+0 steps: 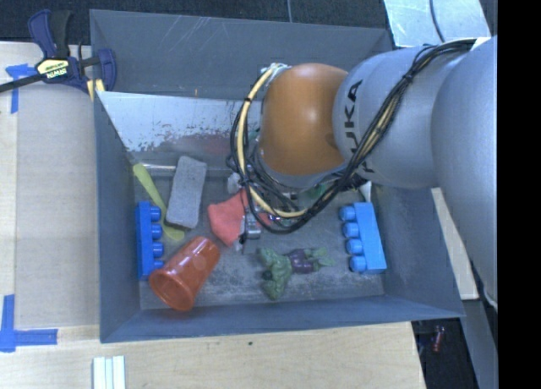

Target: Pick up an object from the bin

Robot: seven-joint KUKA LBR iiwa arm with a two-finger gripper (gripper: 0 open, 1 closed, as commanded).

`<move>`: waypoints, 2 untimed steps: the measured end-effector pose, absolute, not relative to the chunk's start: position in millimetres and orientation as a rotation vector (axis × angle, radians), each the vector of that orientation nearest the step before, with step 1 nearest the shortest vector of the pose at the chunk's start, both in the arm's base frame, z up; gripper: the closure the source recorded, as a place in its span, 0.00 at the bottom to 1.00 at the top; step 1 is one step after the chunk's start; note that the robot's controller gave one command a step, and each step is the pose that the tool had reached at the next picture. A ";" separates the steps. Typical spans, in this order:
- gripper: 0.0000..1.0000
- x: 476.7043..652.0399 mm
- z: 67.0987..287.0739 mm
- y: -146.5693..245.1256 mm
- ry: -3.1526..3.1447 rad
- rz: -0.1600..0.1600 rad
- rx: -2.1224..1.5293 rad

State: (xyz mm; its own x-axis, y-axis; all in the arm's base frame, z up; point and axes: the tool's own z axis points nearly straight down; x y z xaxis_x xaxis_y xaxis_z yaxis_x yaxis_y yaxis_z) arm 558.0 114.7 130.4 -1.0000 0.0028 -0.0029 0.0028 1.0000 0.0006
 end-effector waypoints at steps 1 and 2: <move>0.00 558.0 130.4 114.6 3.139 0.001 0.004; 0.00 554.4 101.7 108.1 3.126 0.002 -0.199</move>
Offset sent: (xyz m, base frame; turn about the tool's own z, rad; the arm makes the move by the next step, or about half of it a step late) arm -0.0099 -0.0147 -0.0581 -0.2300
